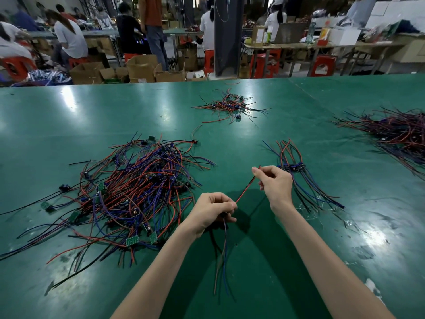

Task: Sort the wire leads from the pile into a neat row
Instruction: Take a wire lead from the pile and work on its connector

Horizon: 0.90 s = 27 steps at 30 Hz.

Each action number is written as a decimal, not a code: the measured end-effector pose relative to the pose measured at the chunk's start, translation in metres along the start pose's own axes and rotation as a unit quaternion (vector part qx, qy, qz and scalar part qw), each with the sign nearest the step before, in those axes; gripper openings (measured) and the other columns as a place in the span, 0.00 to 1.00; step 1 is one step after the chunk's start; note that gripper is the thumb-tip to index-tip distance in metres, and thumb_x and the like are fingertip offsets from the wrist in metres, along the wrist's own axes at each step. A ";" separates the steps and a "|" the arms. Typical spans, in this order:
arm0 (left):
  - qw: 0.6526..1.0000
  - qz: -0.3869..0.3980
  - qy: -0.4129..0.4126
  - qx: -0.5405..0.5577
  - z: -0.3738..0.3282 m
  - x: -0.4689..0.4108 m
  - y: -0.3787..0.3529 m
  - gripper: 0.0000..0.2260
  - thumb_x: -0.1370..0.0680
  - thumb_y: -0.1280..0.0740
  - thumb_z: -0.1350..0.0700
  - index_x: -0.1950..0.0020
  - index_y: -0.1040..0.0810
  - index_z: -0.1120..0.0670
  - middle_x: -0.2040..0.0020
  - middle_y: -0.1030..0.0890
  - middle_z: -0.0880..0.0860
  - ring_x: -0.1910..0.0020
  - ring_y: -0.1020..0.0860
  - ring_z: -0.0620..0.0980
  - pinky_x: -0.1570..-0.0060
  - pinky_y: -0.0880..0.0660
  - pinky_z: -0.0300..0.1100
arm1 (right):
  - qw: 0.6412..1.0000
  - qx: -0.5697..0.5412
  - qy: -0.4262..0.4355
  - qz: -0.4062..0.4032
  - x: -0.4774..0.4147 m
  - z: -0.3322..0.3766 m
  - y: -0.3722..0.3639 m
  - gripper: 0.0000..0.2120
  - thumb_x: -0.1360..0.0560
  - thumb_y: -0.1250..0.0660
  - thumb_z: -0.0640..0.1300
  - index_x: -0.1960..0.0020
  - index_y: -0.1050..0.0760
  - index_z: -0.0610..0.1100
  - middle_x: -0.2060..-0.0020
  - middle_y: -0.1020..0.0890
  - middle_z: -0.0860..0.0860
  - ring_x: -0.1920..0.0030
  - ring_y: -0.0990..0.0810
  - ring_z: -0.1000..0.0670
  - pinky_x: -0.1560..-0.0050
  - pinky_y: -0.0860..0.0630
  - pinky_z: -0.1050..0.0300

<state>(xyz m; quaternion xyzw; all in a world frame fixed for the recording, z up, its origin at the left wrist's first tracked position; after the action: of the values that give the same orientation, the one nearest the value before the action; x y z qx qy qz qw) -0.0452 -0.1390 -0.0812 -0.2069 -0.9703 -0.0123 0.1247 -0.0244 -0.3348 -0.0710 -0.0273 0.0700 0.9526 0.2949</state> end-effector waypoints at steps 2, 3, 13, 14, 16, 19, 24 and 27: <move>1.000 -0.001 -0.002 0.000 0.000 0.000 0.002 0.07 0.26 0.31 0.66 0.64 0.22 0.60 0.72 0.23 0.53 0.74 0.23 0.47 0.70 0.23 0.37 | 0.997 -0.064 -0.039 0.005 0.000 -0.003 0.000 0.10 0.28 0.26 0.41 0.66 0.22 0.39 0.74 0.23 0.49 0.76 0.28 0.56 0.74 0.29 0.61; 1.000 0.000 0.000 -0.004 0.000 0.001 0.003 0.07 0.26 0.31 0.66 0.64 0.22 0.59 0.72 0.22 0.52 0.74 0.22 0.47 0.71 0.23 0.38 | 0.994 -0.095 -0.058 0.010 0.000 -0.004 -0.001 0.10 0.28 0.27 0.41 0.66 0.23 0.38 0.74 0.24 0.49 0.77 0.29 0.56 0.75 0.30 0.61; 1.000 0.015 -0.008 -0.009 0.000 -0.001 0.002 0.07 0.26 0.30 0.65 0.64 0.21 0.59 0.71 0.22 0.51 0.73 0.22 0.47 0.63 0.20 0.44 | 0.860 -0.391 -0.320 0.071 0.011 -0.016 -0.018 0.12 0.23 0.36 0.38 0.66 0.29 0.38 0.80 0.31 0.51 0.82 0.34 0.57 0.82 0.37 0.67; 1.000 0.019 -0.009 -0.010 -0.001 -0.001 0.001 0.06 0.26 0.31 0.65 0.63 0.21 0.59 0.71 0.22 0.51 0.73 0.22 0.47 0.62 0.20 0.44 | 0.844 -0.411 -0.337 0.073 0.013 -0.017 -0.019 0.13 0.23 0.37 0.38 0.66 0.31 0.39 0.81 0.32 0.52 0.82 0.35 0.58 0.82 0.39 0.67; 1.000 0.028 -0.008 -0.008 -0.001 0.000 -0.001 0.06 0.26 0.31 0.65 0.63 0.22 0.60 0.71 0.22 0.51 0.73 0.22 0.47 0.57 0.20 0.48 | 0.833 -0.424 -0.349 0.072 0.015 -0.018 -0.020 0.13 0.23 0.39 0.38 0.66 0.32 0.39 0.81 0.34 0.52 0.82 0.36 0.58 0.83 0.40 0.67; 1.000 0.025 -0.008 -0.002 -0.001 0.001 0.000 0.06 0.25 0.31 0.66 0.63 0.22 0.60 0.72 0.23 0.51 0.73 0.23 0.47 0.58 0.20 0.49 | 0.876 -0.366 -0.307 0.070 0.012 -0.015 -0.015 0.12 0.23 0.35 0.39 0.65 0.29 0.38 0.79 0.30 0.51 0.81 0.34 0.57 0.81 0.37 0.66; 0.996 -0.040 -0.027 0.073 -0.005 -0.001 0.013 0.07 0.25 0.33 0.68 0.64 0.22 0.62 0.71 0.24 0.54 0.75 0.25 0.46 0.65 0.20 0.43 | 0.940 -0.214 -0.194 0.180 0.017 0.001 -0.020 0.15 0.28 0.31 0.50 0.53 0.23 0.37 0.66 0.23 0.49 0.72 0.29 0.54 0.73 0.29 0.61; 0.993 -0.067 -0.035 0.092 -0.006 -0.001 0.017 0.07 0.25 0.35 0.69 0.63 0.22 0.62 0.71 0.24 0.53 0.75 0.24 0.46 0.65 0.19 0.42 | 0.929 -0.153 -0.172 0.289 0.039 0.005 -0.038 0.13 0.31 0.31 0.48 0.56 0.21 0.37 0.67 0.22 0.50 0.73 0.29 0.55 0.73 0.28 0.64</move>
<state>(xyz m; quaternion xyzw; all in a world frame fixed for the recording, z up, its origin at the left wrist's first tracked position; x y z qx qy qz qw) -0.0360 -0.1248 -0.0762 -0.1296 -0.9828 0.0756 0.1081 -0.0349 -0.2813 -0.0742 0.1134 -0.1236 0.9858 0.0064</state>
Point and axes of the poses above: each hand's wrist, its own x-axis away from the middle knuckle, its own y-axis out of the back of the hand, z = x × y, the point moved 6 cm from there along -x, towards the middle knuckle
